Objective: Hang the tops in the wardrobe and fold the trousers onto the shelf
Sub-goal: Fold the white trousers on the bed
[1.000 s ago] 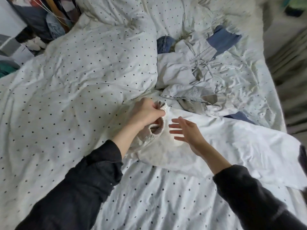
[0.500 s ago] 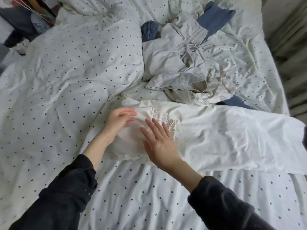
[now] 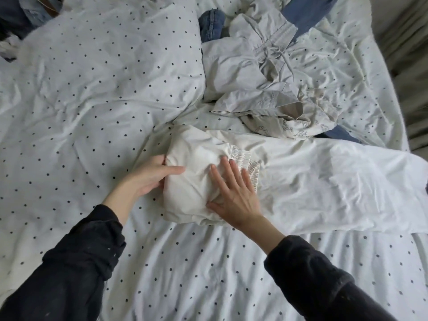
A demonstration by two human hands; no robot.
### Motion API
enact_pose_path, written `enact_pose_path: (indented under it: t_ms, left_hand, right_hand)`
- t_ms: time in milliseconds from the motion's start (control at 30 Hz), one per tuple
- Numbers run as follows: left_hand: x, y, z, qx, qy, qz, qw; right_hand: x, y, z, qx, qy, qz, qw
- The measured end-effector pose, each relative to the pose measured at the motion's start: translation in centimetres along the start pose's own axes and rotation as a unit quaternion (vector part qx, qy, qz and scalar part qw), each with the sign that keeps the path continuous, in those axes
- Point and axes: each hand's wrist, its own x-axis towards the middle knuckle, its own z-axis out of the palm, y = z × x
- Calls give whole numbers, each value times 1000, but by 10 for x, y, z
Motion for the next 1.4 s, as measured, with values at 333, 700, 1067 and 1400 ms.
enact_pose_path:
  t_ms: [333, 700, 1067, 1400]
  left_hand:
    - [-71, 73, -26, 67, 89, 126, 986]
    - [-85, 117, 136, 105, 5, 133, 986]
    - [-32, 52, 186, 100, 166, 190, 963]
    - [-7, 14, 164, 86, 68, 5, 994]
  right_hand:
    - [46, -56, -51, 162, -67, -17, 984]
    - [-19, 74, -115, 695, -19, 258, 671]
    - [-64, 128, -93, 233, 153, 207, 938]
    - [-48, 128, -33, 7, -102, 72, 992]
